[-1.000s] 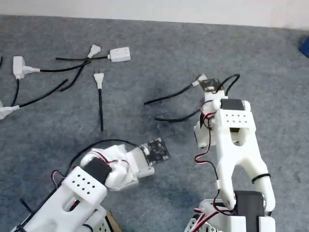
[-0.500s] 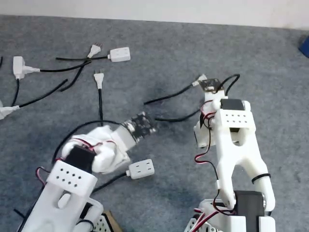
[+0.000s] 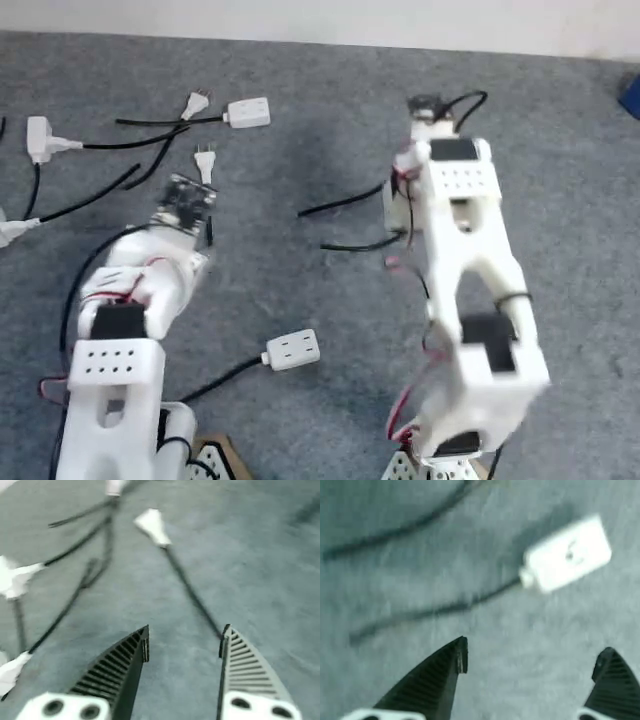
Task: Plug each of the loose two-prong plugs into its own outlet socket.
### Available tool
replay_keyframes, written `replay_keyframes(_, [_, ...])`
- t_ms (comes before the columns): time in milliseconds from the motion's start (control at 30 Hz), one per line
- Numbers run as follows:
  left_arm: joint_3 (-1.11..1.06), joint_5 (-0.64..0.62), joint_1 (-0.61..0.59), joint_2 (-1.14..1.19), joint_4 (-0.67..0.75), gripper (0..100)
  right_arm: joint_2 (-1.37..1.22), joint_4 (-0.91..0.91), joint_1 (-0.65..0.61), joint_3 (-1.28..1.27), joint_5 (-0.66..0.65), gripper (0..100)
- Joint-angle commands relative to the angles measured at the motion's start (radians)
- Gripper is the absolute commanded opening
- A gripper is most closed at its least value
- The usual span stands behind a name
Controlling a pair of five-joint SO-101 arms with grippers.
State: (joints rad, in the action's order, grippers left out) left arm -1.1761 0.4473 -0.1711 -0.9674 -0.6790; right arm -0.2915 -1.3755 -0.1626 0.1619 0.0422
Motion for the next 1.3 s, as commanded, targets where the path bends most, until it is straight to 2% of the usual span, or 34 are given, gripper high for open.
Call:
replay_keyframes(0, [-0.059, -0.044, -0.059, -0.004, 0.146, 23, -0.186, -0.008, -0.030, 0.288, 0.120, 37.9])
replay_keyframes(133, [-0.145, -0.144, -0.053, -0.005, 0.210, 23, -0.392, -0.008, -0.061, 0.538, 0.292, 37.9])
replay_keyframes(333, [-0.217, -0.172, -0.053, -0.005, 0.258, 23, -0.641, -0.001, -0.088, 0.878, 0.766, 37.8])
replay_keyframes(400, [-0.229, -0.170, -0.053, -0.005, 0.259, 23, -0.714, -0.001, -0.094, 1.001, 0.809, 37.8])
replay_keyframes(633, [-0.234, -0.170, -0.053, -0.005, 0.259, 23, -0.918, 0.002, -0.085, 1.340, 0.847, 37.6])
replay_keyframes(700, [-0.236, -0.170, -0.051, -0.005, 0.259, 23, -0.958, 0.035, -0.070, 1.380, 0.848, 34.6])
replay_keyframes(867, [-0.254, -0.170, -0.051, -0.007, 0.288, 23, -1.012, 0.074, -0.038, 1.385, 0.841, 20.4])
replay_keyframes(1067, [-0.254, -0.170, -0.051, -0.007, 0.288, 23, -1.024, 0.065, -0.035, 1.383, 0.760, 20.3])
replay_keyframes(1200, [-0.255, -0.170, -0.053, -0.010, 0.288, 23, -1.026, -0.010, -0.031, 1.383, 0.749, 20.2])
replay_keyframes(1267, [-0.255, -0.170, -0.053, -0.012, 0.288, 23, -1.023, -0.068, -0.036, 1.383, 0.677, 20.2])
